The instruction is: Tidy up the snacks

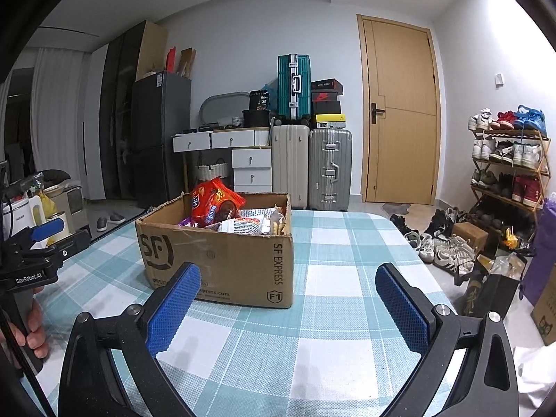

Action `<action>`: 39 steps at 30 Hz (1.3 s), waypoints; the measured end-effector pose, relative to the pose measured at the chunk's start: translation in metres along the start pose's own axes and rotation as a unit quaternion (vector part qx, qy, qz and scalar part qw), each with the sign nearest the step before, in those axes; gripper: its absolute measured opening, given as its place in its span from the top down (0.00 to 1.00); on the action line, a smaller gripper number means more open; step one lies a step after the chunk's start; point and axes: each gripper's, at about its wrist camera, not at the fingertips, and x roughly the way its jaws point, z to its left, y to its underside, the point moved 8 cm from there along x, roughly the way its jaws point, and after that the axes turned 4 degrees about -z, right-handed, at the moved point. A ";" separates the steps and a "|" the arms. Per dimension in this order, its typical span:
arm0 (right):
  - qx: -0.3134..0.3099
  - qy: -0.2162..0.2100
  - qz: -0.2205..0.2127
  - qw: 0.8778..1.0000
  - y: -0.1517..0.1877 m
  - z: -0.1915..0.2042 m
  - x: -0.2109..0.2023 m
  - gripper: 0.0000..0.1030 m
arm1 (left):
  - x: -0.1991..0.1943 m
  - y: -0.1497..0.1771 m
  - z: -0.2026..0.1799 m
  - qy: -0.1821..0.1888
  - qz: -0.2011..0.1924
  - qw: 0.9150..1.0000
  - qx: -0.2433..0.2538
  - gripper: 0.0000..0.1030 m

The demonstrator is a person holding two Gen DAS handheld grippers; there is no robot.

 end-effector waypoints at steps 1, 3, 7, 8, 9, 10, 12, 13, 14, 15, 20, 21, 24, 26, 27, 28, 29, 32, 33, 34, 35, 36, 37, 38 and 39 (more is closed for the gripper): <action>0.000 0.000 0.001 1.000 0.000 0.000 0.000 0.00 | 0.001 0.000 0.000 0.000 0.000 1.000 0.000 0.01; 0.000 0.000 0.000 1.000 0.000 0.000 0.000 0.00 | 0.000 0.000 0.000 0.000 0.000 1.000 0.000 0.01; 0.000 0.000 0.001 1.000 0.000 0.000 0.000 0.00 | -0.001 0.000 0.001 0.000 0.000 1.000 0.000 0.01; 0.000 0.000 0.001 1.000 0.000 0.000 0.000 0.00 | -0.001 0.000 0.001 0.000 0.000 1.000 0.000 0.01; 0.000 0.000 0.001 1.000 0.000 0.000 0.000 0.00 | -0.001 0.000 0.001 0.000 0.000 1.000 0.000 0.01; 0.000 0.000 0.000 1.000 0.000 0.000 0.000 0.00 | 0.000 0.001 0.001 0.000 0.000 1.000 0.000 0.01; 0.000 0.000 0.000 1.000 0.000 0.000 0.000 0.00 | -0.001 0.000 0.001 0.000 0.000 1.000 0.000 0.01; 0.000 0.000 0.001 1.000 0.000 0.000 0.000 0.00 | -0.001 0.000 0.001 0.000 -0.001 1.000 0.000 0.01; 0.000 0.000 0.001 1.000 0.001 0.000 0.001 0.00 | -0.001 0.000 0.001 0.000 -0.001 1.000 0.000 0.01; 0.000 0.000 0.001 1.000 0.000 0.000 0.000 0.00 | -0.001 0.000 0.001 0.000 -0.001 1.000 0.000 0.01; 0.000 0.000 0.001 1.000 0.001 0.000 0.001 0.00 | -0.001 0.000 0.001 0.000 -0.001 1.000 0.000 0.01; 0.000 0.000 0.001 1.000 0.001 0.000 0.000 0.00 | -0.001 0.000 0.001 0.000 -0.001 1.000 0.000 0.01; 0.000 0.000 0.001 1.000 0.001 0.002 -0.001 0.00 | -0.001 0.000 0.001 0.000 -0.001 1.000 0.000 0.01; 0.000 0.000 0.001 1.000 0.001 0.002 -0.001 0.00 | -0.001 0.000 0.001 -0.001 -0.001 1.000 -0.001 0.01; 0.000 0.000 0.001 1.000 0.001 0.002 -0.001 0.00 | -0.002 0.000 0.002 -0.001 -0.001 1.000 -0.001 0.01; 0.000 0.000 0.001 1.000 0.001 0.002 0.000 0.00 | -0.001 0.001 0.002 -0.002 -0.001 1.000 -0.001 0.01; 0.000 0.000 0.001 1.000 0.001 0.002 -0.001 0.00 | -0.001 0.001 0.002 -0.002 -0.001 1.000 -0.001 0.01; 0.000 0.000 0.001 1.000 0.001 0.002 -0.001 0.00 | -0.002 0.001 0.002 -0.002 -0.001 1.000 -0.002 0.01; 0.000 -0.001 0.001 1.000 0.001 0.002 -0.001 0.00 | -0.001 0.001 0.002 -0.002 -0.001 1.000 -0.002 0.01; 0.000 0.000 0.001 1.000 0.001 0.002 -0.001 0.00 | 0.000 0.001 0.002 -0.002 -0.001 1.000 -0.002 0.01; 0.000 0.000 0.001 1.000 0.001 0.002 -0.001 0.00 | -0.002 0.001 0.002 -0.002 -0.001 1.000 -0.002 0.01; 0.000 0.000 0.001 1.000 0.001 0.002 -0.001 0.00 | -0.002 0.001 0.002 -0.002 -0.001 1.000 -0.002 0.01; 0.000 0.000 0.001 1.000 0.001 0.002 -0.001 0.00 | -0.001 0.001 0.002 -0.002 -0.001 1.000 -0.002 0.01; 0.000 0.000 0.001 1.000 0.001 0.002 -0.001 0.00 | -0.001 0.001 0.002 -0.002 -0.001 1.000 -0.002 0.01; 0.000 0.000 0.001 1.000 0.001 0.002 -0.001 0.00 | -0.001 0.001 0.002 -0.002 -0.001 1.000 -0.002 0.01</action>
